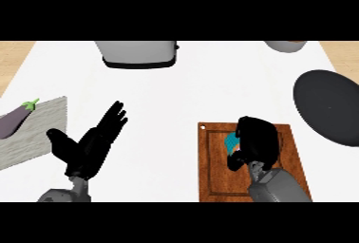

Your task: Pick the cupcake from the cutting board and place it in the pan

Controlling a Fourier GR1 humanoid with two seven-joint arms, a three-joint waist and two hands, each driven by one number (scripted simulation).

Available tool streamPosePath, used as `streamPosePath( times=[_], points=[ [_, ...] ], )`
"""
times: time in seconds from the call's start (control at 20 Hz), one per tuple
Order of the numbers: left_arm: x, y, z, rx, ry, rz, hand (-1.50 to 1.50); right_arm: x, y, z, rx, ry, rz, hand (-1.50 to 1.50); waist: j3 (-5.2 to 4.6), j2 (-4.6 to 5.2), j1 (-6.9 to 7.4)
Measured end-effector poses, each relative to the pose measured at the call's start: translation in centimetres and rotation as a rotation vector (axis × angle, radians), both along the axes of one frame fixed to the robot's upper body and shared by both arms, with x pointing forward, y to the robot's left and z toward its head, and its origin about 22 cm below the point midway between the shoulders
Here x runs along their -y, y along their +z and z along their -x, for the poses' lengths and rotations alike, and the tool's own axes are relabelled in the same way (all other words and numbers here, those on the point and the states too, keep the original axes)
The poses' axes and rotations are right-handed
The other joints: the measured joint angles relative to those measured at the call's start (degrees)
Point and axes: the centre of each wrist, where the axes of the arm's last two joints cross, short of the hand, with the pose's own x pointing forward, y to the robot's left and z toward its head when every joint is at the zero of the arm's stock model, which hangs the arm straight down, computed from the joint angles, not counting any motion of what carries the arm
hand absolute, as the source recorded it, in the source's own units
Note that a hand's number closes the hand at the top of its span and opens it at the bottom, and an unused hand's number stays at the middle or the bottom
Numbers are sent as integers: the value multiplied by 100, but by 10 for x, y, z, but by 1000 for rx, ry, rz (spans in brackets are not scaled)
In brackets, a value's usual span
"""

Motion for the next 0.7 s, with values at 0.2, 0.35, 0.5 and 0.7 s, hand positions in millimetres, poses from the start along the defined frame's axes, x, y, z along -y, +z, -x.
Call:
streamPosePath(
  times=[0.2,0.35,0.5,0.7],
  points=[
    [-2,1,-1,-3,-2,2,0,1,23,3,249,-52,-39,150,-5,-14,-3],
    [-2,1,0,-4,1,3,0,8,41,11,401,-78,-117,150,-6,-21,-8],
    [-3,1,0,-7,2,-3,0,12,57,15,520,-116,-235,150,-5,-15,5],
    [-8,4,-3,-1,0,-6,0,38,57,23,619,-159,-368,150,-5,-5,17]
  ],
)
